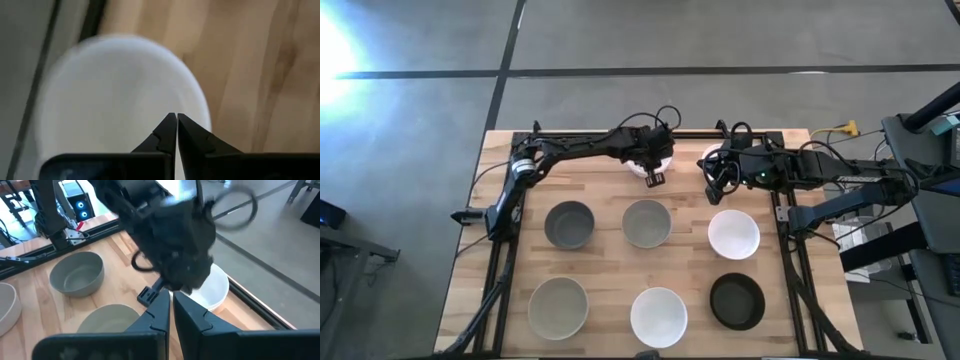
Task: Nest bowls inside each other
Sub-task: Stack the white bowl on the other white bowl, then stack the white bowl on the stacked white bowl
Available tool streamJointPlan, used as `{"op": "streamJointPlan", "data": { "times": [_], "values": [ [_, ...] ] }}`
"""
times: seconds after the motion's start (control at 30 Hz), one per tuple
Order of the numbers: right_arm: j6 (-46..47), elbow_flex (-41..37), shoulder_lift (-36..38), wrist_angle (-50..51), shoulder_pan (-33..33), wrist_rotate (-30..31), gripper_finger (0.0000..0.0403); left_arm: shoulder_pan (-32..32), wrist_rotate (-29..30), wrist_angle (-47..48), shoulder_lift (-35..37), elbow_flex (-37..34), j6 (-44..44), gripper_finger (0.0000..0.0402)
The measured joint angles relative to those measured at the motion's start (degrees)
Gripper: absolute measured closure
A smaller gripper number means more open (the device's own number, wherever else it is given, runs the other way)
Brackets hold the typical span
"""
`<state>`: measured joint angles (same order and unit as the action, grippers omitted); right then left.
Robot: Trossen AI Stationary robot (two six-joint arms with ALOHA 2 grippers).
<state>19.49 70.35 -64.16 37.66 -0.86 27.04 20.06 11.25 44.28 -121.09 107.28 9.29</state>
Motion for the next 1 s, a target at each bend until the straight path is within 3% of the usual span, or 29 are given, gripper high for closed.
{"op": "streamJointPlan", "data": {
  "times": [0.1,0.27,0.4,0.67,0.8,1.0],
  "values": [
    [0.0,0.0,0.0,1.8,0.0,0.5,0.0385,0.0,0.0,-0.9,2.0,0.1,-0.6,0.0402],
    [5.0,-1.4,0.1,10.5,0.3,7.6,0.0385,0.2,-2.1,-2.6,6.8,-0.9,-5.2,0.0401],
    [10.4,-5.0,0.5,13.6,1.5,6.6,0.0384,0.3,-5.0,-4.8,11.5,-2.9,-7.5,0.0401],
    [15.2,-14.2,1.0,7.4,8.2,-3.2,0.0334,0.5,-5.6,-5.9,22.3,-13.6,-9.9,0.0401],
    [14.6,-17.6,0.8,2.4,14.7,-11.7,0.0292,0.6,-8.1,-11.1,29.7,-23.7,-13.6,0.0401],
    [9.3,-18.1,-1.7,2.6,25.0,-20.0,0.0243,0.6,-14.2,-23.0,42.2,-39.9,-21.6,0.0401]
  ]
}}
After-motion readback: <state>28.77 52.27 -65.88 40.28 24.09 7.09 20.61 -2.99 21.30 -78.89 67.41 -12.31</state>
